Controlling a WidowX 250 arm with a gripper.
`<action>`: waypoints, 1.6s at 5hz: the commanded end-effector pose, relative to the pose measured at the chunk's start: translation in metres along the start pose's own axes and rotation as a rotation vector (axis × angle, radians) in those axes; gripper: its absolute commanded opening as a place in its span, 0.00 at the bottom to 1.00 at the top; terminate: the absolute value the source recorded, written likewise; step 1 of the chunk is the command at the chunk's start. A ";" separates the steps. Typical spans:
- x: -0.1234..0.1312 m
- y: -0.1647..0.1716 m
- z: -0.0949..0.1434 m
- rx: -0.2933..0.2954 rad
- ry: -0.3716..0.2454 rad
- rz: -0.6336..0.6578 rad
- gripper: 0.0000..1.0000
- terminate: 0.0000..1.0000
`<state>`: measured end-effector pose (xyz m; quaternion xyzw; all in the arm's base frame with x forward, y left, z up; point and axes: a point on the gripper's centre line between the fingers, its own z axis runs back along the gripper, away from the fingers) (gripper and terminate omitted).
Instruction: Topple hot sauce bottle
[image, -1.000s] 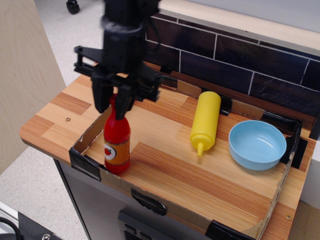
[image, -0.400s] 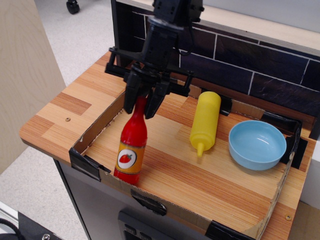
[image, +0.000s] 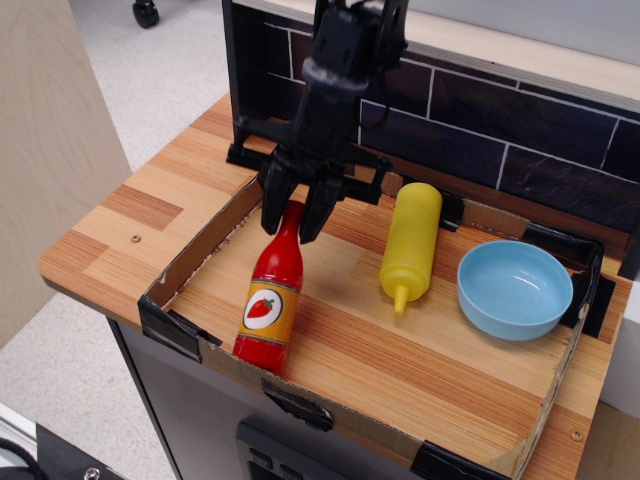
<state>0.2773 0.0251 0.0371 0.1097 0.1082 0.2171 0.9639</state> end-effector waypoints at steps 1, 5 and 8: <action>0.055 0.004 -0.004 -0.063 -0.239 -0.007 0.00 0.00; 0.046 0.012 0.020 -0.214 -0.275 -0.051 1.00 0.00; 0.041 0.014 0.040 -0.258 -0.298 -0.037 1.00 1.00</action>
